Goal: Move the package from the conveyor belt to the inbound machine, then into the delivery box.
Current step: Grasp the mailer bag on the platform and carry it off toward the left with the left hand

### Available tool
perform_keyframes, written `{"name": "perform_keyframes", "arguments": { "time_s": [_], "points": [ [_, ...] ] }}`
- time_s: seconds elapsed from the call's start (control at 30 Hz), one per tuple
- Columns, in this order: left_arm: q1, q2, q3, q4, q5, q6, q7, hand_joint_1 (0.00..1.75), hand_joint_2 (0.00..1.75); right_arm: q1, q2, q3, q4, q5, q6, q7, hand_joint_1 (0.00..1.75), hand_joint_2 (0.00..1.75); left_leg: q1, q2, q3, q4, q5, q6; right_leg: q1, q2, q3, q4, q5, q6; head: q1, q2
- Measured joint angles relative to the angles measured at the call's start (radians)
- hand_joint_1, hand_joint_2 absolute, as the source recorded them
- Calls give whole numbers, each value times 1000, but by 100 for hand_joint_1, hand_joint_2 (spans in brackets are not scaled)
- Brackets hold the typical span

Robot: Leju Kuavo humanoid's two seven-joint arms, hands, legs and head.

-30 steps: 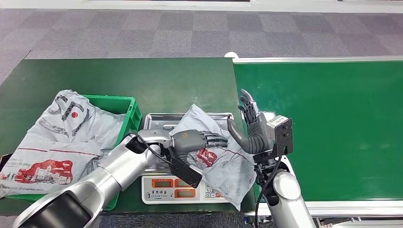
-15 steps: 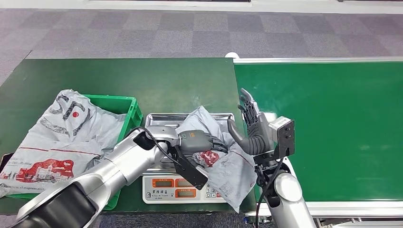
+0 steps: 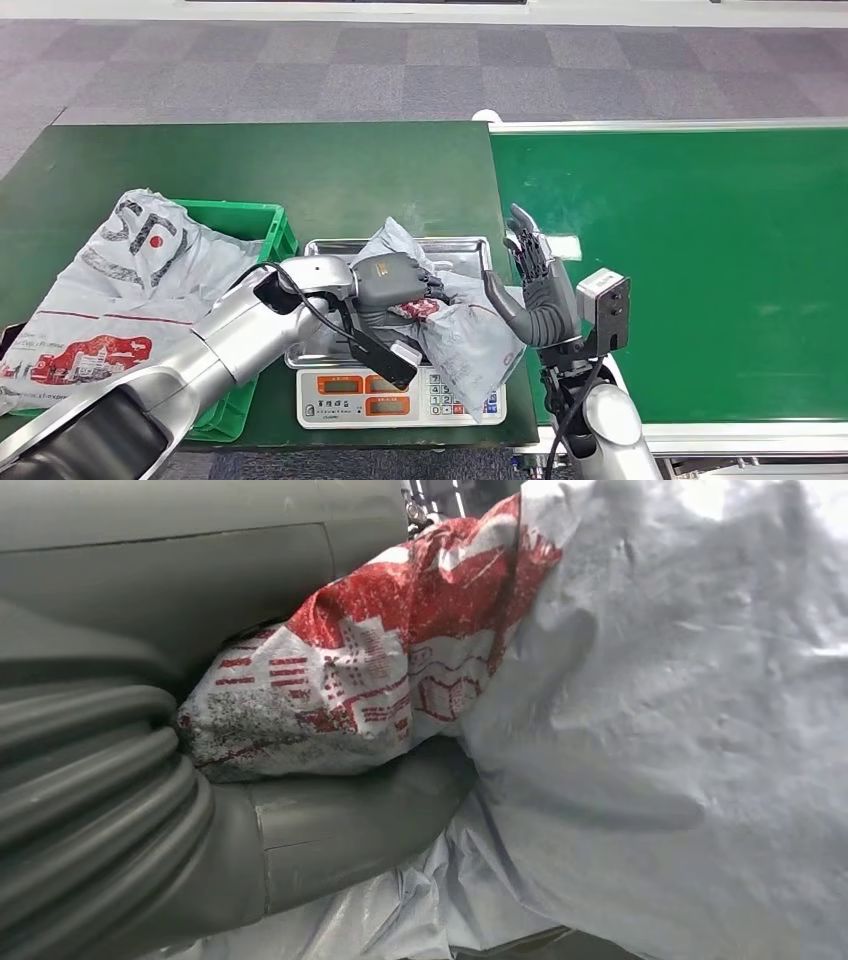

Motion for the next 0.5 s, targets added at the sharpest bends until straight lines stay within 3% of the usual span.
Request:
{"name": "perform_keyframes", "arguments": {
  "time_s": [0.5],
  "points": [
    [13, 37, -6, -62, -2, 0, 7, 175, 175, 2, -2, 0, 0, 0, 0, 0, 0, 175, 0, 0, -1, 0, 0, 0, 0, 0, -1, 0, 0, 0, 0, 0]
  ]
}}
